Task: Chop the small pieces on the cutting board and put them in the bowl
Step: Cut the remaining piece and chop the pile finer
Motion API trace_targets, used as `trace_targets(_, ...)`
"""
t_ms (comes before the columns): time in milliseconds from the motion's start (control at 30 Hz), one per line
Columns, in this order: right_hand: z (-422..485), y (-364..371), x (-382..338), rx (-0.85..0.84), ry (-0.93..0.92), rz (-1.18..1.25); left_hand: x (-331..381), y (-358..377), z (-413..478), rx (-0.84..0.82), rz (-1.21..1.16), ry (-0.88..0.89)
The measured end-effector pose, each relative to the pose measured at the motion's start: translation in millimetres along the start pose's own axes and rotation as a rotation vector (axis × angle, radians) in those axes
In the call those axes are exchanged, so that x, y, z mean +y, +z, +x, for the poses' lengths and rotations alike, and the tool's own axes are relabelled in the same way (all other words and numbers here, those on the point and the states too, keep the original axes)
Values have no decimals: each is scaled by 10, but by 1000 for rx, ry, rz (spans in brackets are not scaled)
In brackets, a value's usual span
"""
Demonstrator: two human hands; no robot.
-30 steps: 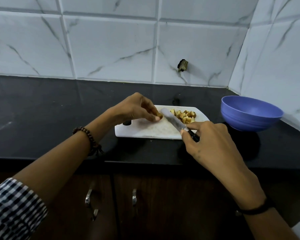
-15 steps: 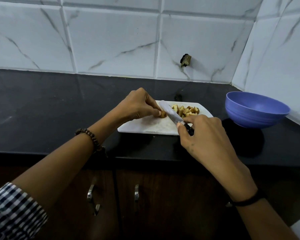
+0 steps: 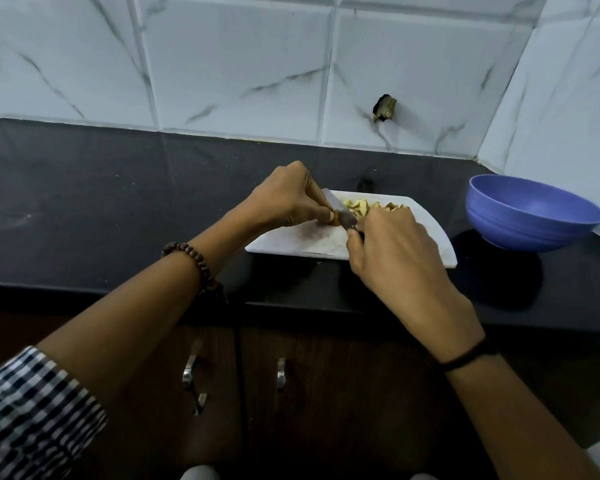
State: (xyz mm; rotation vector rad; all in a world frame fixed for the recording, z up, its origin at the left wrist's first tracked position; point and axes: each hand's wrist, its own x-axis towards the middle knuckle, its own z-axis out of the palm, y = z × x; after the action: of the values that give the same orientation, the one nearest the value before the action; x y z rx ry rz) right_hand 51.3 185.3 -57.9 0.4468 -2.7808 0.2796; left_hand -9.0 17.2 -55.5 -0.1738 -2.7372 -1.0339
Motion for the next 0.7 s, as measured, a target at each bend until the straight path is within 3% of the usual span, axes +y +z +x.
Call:
trace_targets(167,-184,-82,-1,-224,-24,-67,-15,2,1,-1,33,-23)
trace_targets(333,-268,-250,104,-323,48,-51,28,7,-30,-4,61,-15)
trace_targets(533,-472,-487,316,-129,-23,-20,71,20,-50,-51,71,-15)
trace_targets(700,-500,-466,339,-1,48,31,85,29,-50,-70,81,-28)
